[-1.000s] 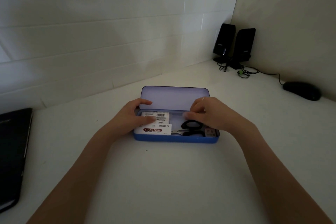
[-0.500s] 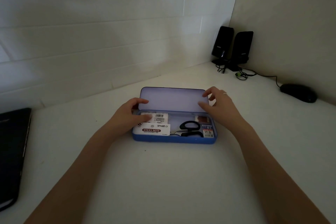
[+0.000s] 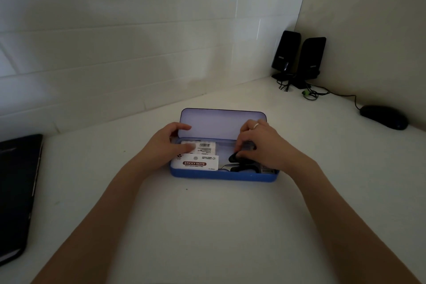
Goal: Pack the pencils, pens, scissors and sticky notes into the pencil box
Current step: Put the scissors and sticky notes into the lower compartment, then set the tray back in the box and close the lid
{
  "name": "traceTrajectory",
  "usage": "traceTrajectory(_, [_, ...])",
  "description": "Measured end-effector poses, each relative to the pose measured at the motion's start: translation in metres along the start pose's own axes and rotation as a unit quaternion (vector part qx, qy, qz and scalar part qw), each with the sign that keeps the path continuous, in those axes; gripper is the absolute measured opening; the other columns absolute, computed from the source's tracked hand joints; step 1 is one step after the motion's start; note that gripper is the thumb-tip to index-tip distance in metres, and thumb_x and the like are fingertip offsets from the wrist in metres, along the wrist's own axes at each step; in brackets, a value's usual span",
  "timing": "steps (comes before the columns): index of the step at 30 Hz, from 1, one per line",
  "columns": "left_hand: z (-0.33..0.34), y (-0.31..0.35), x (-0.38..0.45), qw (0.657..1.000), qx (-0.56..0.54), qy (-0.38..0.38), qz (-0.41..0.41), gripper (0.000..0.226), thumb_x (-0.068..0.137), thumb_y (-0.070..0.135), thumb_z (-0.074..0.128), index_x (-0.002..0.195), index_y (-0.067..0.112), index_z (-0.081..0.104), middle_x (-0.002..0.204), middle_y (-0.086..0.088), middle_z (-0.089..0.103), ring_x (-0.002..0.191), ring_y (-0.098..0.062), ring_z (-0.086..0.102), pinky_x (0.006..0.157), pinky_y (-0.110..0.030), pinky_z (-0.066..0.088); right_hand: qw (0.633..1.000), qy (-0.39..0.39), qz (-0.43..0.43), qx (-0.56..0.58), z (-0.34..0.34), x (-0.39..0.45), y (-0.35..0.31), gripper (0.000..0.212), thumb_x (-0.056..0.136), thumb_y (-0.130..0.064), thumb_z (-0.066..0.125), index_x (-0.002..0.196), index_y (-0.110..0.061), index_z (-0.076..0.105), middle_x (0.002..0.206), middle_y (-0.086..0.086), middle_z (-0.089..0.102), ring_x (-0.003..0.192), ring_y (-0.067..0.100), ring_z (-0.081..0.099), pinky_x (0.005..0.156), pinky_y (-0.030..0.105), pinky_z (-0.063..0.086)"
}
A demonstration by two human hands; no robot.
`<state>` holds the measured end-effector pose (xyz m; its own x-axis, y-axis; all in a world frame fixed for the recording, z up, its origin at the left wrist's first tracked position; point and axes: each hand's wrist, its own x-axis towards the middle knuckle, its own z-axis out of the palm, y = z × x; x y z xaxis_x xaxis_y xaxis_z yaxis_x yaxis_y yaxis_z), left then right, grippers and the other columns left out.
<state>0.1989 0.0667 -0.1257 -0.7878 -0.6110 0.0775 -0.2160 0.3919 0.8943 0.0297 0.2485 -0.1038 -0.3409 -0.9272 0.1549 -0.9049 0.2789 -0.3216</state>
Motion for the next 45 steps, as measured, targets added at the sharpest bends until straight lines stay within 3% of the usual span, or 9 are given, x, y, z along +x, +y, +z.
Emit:
traceTrajectory(7, [0.000,0.001,0.000,1.000,0.001,0.002,0.001,0.042,0.079,0.011,0.069,0.117,0.025,0.055,0.096,0.017,0.047,0.081,0.004,0.048,0.057,0.005,0.038,0.997,0.026,-0.003,-0.072,0.001,0.000,-0.004,0.010,0.080,-0.035,0.065,0.084,-0.026,0.068,0.101,-0.011,0.050,0.102,0.015,0.042,0.083,0.029,0.030])
traceTrajectory(14, [0.000,0.000,0.000,1.000,0.005,-0.005,0.001,0.045,0.077,0.013,0.072,0.117,0.025,0.056,0.101,0.009,0.052,0.085,0.002,0.052,0.062,0.002,0.040,0.999,-0.019,0.030,-0.038,-0.009,-0.002,0.002,0.009,0.077,-0.034,0.071,0.071,-0.035,0.064,0.101,-0.012,0.049,0.105,0.013,0.041,0.084,0.031,0.027])
traceTrajectory(20, [-0.001,-0.003,0.001,1.000,-0.003,-0.006,-0.002,0.045,0.076,0.014,0.072,0.117,0.026,0.056,0.104,0.004,0.055,0.086,-0.003,0.054,0.064,-0.002,0.043,0.998,-0.034,0.052,0.030,-0.008,-0.002,0.014,0.003,0.076,-0.032,0.072,0.076,-0.035,0.073,0.105,-0.013,0.056,0.103,0.010,0.052,0.093,0.038,0.039])
traceTrajectory(25, [-0.001,-0.004,0.002,1.000,-0.005,-0.004,-0.003,0.045,0.076,0.015,0.073,0.116,0.028,0.057,0.102,0.015,0.052,0.093,0.001,0.052,0.071,-0.010,0.041,0.984,0.031,0.084,0.153,-0.008,-0.001,0.018,0.007,0.080,-0.022,0.070,0.084,-0.021,0.076,0.095,-0.006,0.063,0.091,0.011,0.058,0.079,0.018,0.044])
traceTrajectory(30, [0.000,-0.008,0.006,1.000,-0.020,0.024,-0.006,0.031,0.083,0.012,0.064,0.102,0.035,0.057,0.114,0.000,0.057,0.108,-0.018,0.056,0.092,-0.031,0.047,0.968,0.089,0.100,0.214,-0.007,-0.003,0.017,0.004,0.086,-0.021,0.063,0.088,-0.023,0.066,0.088,-0.001,0.063,0.074,0.017,0.063,0.067,0.027,0.053])
traceTrajectory(34, [0.002,-0.006,0.006,0.998,-0.021,0.051,-0.004,0.027,0.089,0.008,0.053,0.110,0.023,0.059,0.116,-0.003,0.058,0.100,-0.014,0.056,0.076,-0.016,0.041,0.988,0.039,0.073,0.128,-0.004,-0.003,0.023,0.013,0.082,-0.020,0.068,0.090,-0.030,0.065,0.084,-0.013,0.058,0.070,0.005,0.053,0.063,0.018,0.042])
traceTrajectory(37, [0.004,-0.004,0.006,0.998,-0.003,0.069,-0.002,0.026,0.092,0.012,0.048,0.115,0.020,0.058,0.114,0.001,0.057,0.103,-0.011,0.054,0.077,-0.016,0.039,0.988,0.052,0.097,0.104,-0.004,-0.001,0.026,0.015,0.083,-0.015,0.065,0.081,-0.030,0.067,0.074,-0.018,0.058,0.066,0.005,0.053,0.065,0.020,0.043])
traceTrajectory(40, [0.000,-0.005,0.009,0.995,0.015,0.097,0.002,0.026,0.094,0.012,0.045,0.117,0.017,0.056,0.112,0.004,0.057,0.095,-0.007,0.053,0.067,-0.004,0.037,0.988,0.059,0.124,0.075,-0.012,-0.005,0.037,0.014,0.082,-0.016,0.065,0.077,-0.030,0.067,0.070,-0.018,0.058,0.067,0.006,0.055,0.066,0.024,0.044])
traceTrajectory(45, [0.000,-0.014,0.027,0.991,0.107,0.079,0.007,0.061,0.077,0.008,0.069,0.132,0.014,0.043,0.137,-0.007,0.046,0.124,-0.024,0.045,0.097,-0.030,0.038,0.976,0.086,0.177,0.089,-0.022,-0.014,0.063,0.013,0.080,-0.017,0.067,0.074,-0.029,0.069,0.074,-0.008,0.066,0.071,0.010,0.059,0.073,0.033,0.052])
